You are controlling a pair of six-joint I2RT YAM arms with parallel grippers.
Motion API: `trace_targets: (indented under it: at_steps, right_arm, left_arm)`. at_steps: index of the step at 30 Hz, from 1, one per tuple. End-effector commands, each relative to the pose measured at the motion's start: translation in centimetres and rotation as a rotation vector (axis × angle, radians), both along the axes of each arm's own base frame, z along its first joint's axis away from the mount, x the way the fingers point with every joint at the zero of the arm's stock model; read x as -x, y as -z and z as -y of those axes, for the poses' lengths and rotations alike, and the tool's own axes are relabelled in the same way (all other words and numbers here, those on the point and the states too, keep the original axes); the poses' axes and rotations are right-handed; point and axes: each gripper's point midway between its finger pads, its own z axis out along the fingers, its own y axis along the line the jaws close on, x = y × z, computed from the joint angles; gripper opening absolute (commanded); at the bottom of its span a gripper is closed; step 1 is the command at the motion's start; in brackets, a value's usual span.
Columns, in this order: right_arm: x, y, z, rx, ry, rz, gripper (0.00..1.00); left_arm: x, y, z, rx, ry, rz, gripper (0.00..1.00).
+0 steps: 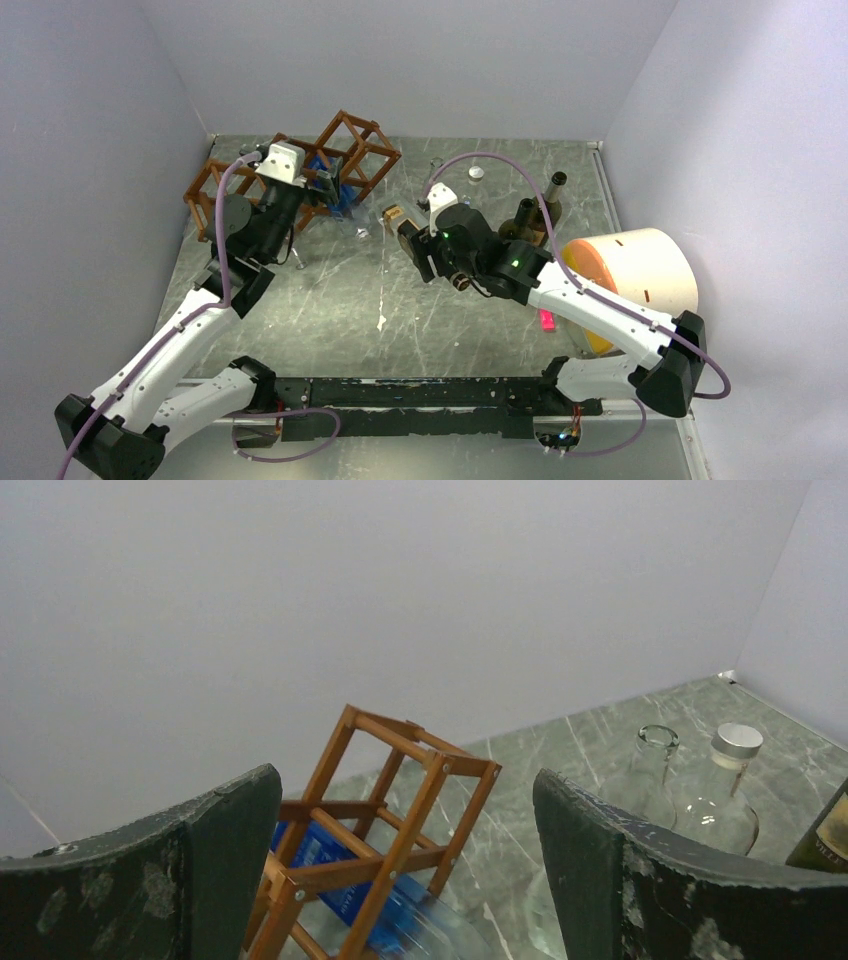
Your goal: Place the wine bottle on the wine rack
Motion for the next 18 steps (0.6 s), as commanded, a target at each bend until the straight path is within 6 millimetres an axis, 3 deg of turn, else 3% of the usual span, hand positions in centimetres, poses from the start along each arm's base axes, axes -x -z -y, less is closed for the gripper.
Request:
trace_targets:
  at_steps: [1, 5, 12, 18]
  right_arm:
    - [-2.7, -6.6, -4.4, -0.248, -0.032, 0.187, 0.00]
    - [-2.1, -6.5, -7.5, -0.302, -0.153, 0.167, 0.00]
    - [-1.9, -5.6, -11.5, -0.391, -0.220, 0.117, 0.00]
    - [-2.9, -4.7, -14.8, -0.423, -0.206, 0.110, 0.00]
  left_arm:
    - [-0.5, 0.4, -1.1, 0.082, -0.059, -0.052, 1.00]
    - [-1.0, 0.6, -2.6, 0.129, -0.150, -0.072, 1.00]
    - [-0.3, 0.1, -8.2, 0.235, -0.438, -0.074, 1.00]
    - [0.1, 0.1, -9.1, 0.224, -0.468, -0.035, 1.00]
